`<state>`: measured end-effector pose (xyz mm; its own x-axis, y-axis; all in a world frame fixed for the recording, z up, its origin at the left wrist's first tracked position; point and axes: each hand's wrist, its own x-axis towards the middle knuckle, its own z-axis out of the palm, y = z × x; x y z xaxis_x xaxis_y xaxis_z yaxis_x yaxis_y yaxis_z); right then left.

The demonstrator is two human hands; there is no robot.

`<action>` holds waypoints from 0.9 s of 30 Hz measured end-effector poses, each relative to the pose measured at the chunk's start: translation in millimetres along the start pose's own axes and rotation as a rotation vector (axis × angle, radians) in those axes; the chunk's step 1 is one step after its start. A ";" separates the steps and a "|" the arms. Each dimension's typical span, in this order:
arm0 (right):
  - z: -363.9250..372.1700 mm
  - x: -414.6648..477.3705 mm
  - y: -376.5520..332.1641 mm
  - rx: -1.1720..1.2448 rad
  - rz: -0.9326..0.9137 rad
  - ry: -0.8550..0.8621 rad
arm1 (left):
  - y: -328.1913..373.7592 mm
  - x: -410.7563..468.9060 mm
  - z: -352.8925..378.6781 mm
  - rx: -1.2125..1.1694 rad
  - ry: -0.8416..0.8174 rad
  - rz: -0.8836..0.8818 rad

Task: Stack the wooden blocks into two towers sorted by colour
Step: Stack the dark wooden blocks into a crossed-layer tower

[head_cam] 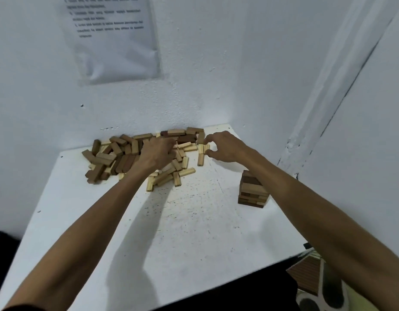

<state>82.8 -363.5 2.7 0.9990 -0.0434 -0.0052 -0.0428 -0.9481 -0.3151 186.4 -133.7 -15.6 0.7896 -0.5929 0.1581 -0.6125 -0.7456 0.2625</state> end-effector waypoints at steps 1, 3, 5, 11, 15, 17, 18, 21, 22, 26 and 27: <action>0.3 9.2 1.5 -0.008 0.009 -0.009 | -2.4 4.7 1.2 0.034 0.003 -0.018; 1.2 26.8 4.8 -0.021 0.026 -0.016 | -5.9 13.5 4.9 0.068 -0.012 -0.058; 3.8 44.6 8.8 -0.029 0.025 -0.027 | -11.0 22.6 12.2 0.077 -0.029 -0.101; 15.2 85.6 20.7 -0.023 0.040 -0.058 | -25.8 37.5 32.4 0.101 0.027 -0.083; 24.2 102.4 27.3 0.003 0.057 -0.078 | -34.4 43.4 41.5 0.006 0.114 -0.077; 27.0 107.7 29.4 0.032 0.065 -0.060 | -40.0 45.3 43.9 -0.019 0.143 -0.073; 28.2 110.1 30.3 0.044 0.069 -0.046 | -42.3 46.2 44.2 -0.030 0.148 -0.072; 29.5 111.4 29.1 0.056 0.083 0.002 | -44.2 48.8 44.5 -0.050 0.151 -0.067; 30.0 111.2 28.7 0.050 0.088 0.012 | -42.2 49.2 44.1 -0.056 0.156 -0.068; 33.4 109.1 31.1 0.043 0.112 0.050 | -34.3 51.5 40.6 -0.104 0.242 -0.055; 34.1 108.9 32.6 0.046 0.114 0.060 | -33.8 53.3 40.4 -0.113 0.269 -0.048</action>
<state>190.5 -388.4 -40.4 0.9854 -0.1699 0.0129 -0.1541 -0.9206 -0.3588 247.6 -152.4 -54.4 0.8086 -0.4447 0.3853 -0.5779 -0.7234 0.3779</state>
